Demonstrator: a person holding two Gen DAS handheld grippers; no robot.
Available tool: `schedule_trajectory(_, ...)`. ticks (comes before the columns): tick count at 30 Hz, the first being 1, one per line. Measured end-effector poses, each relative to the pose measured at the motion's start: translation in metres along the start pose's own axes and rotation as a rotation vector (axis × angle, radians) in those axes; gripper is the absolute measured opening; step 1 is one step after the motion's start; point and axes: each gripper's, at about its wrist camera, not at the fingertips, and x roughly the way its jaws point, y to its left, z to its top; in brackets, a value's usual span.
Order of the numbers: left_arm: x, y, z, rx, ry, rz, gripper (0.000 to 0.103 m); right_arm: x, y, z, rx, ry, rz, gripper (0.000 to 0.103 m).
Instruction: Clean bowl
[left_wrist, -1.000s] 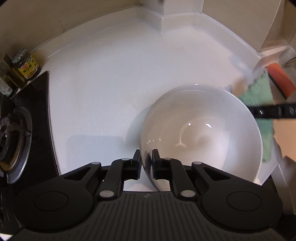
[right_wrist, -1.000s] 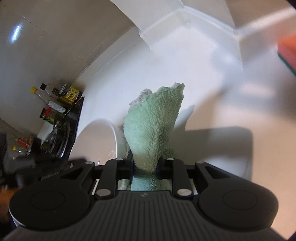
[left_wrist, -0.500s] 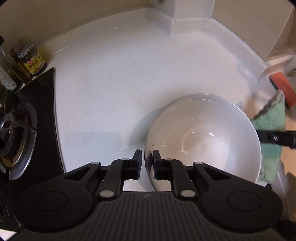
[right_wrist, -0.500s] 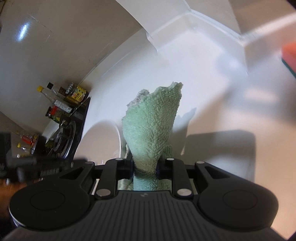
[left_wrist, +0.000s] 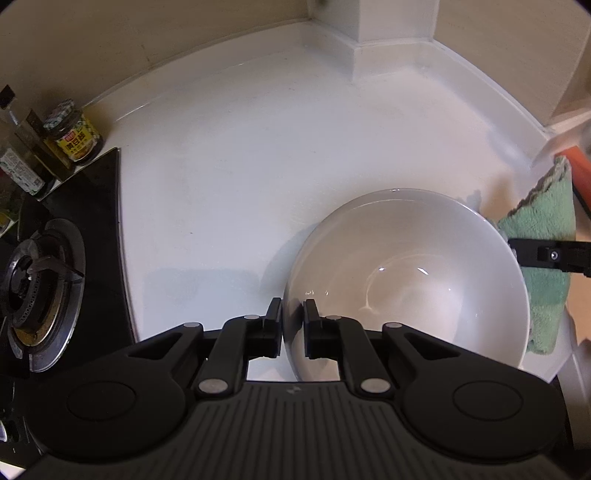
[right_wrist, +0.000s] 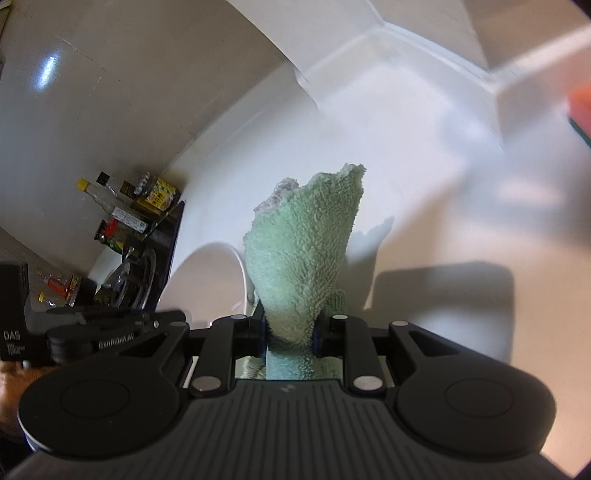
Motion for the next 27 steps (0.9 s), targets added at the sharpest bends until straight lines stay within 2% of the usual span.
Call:
schedule_trajectory(5, -0.003, 0.008, -0.003, -0.047, 0.005, -0.009, 0.012, 0.004, 0.002, 0.005, -0.054, -0.018, -0.001, 0.019)
schedule_trajectory(10, -0.009, 0.008, -0.008, -0.064, -0.008, -0.004, 0.013, -0.010, -0.005, 0.010, -0.111, -0.070, -0.118, 0.019)
schedule_trajectory(12, -0.015, 0.008, -0.012, -0.070, -0.021, -0.007, 0.014, -0.015, -0.008, 0.011, -0.151, -0.095, -0.202, 0.019)
schedule_trajectory(18, -0.048, 0.011, -0.025, -0.100, -0.134, 0.004, 0.018, -0.010, -0.006, 0.012, -0.221, -0.095, -0.285, 0.020)
schedule_trajectory(19, -0.053, 0.012, -0.028, -0.105, -0.154, 0.006, 0.023, -0.008, -0.005, 0.011, -0.237, -0.092, -0.302, 0.021)
schedule_trajectory(20, -0.059, 0.013, -0.031, -0.115, -0.178, 0.002, 0.027, -0.006, -0.003, 0.011, -0.262, -0.087, -0.329, 0.027)
schedule_trajectory(23, -0.072, 0.012, -0.038, -0.147, -0.237, -0.019, 0.027, -0.008, 0.002, 0.010, -0.296, -0.105, -0.369, 0.034)
schedule_trajectory(27, -0.079, 0.008, -0.049, -0.174, -0.314, -0.026, 0.028, -0.021, 0.004, 0.008, -0.305, -0.166, -0.413, 0.036)
